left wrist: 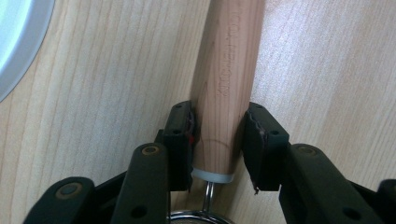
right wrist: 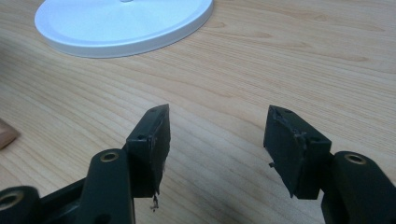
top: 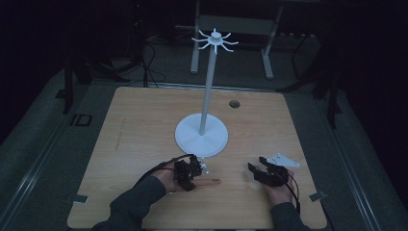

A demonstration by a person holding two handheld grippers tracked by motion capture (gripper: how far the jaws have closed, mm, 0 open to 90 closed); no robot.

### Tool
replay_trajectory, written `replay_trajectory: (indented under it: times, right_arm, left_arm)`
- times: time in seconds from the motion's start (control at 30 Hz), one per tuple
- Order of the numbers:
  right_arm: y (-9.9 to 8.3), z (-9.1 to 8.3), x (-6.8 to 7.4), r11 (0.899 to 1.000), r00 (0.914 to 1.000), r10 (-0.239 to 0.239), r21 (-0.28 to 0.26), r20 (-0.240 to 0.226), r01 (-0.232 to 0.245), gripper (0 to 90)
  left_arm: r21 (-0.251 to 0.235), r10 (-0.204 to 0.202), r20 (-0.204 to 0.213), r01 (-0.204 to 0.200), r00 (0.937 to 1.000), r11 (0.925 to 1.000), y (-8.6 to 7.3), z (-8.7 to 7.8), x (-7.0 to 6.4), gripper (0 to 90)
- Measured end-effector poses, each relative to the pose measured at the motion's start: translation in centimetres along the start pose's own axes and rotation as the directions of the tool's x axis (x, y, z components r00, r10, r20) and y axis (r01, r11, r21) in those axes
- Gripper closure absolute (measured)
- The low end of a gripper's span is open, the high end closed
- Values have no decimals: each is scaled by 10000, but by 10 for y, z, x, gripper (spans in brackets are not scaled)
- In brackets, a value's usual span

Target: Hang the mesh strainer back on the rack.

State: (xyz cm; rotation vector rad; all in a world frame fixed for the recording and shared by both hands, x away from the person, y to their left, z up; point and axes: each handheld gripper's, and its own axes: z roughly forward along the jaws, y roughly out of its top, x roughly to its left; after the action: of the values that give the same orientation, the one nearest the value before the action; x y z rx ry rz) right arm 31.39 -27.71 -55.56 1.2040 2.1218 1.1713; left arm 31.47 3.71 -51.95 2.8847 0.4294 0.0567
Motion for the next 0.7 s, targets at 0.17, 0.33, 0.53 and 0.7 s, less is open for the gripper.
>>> replay_trajectory:
  times: [0.17, 0.33, 0.53, 0.7]
  right_arm:
    - [0, 0, 0, 10000, 10000, 4, 1, 1, -4, 406]
    - [0, 0, 0, 10000, 10000, 4, 1, -7, -4, 406]
    - [0, 0, 0, 10000, 10000, 9, -1, -4, -9, 406]
    - [0, 0, 0, 10000, 10000, 15, 0, 0, -15, 406]
  left_arm:
    - [-102, -1, -28, 1, 10000, 9999, 0, 0, 0, 680]
    - [-295, -282, -30, 281, 9996, 9992, -2, 0, 1, 686]
    - [-428, -452, -388, 435, 9982, 9981, -2, -1, 3, 687]
    - [-900, -792, -795, 720, 9937, 9933, -3, -8, 5, 687]
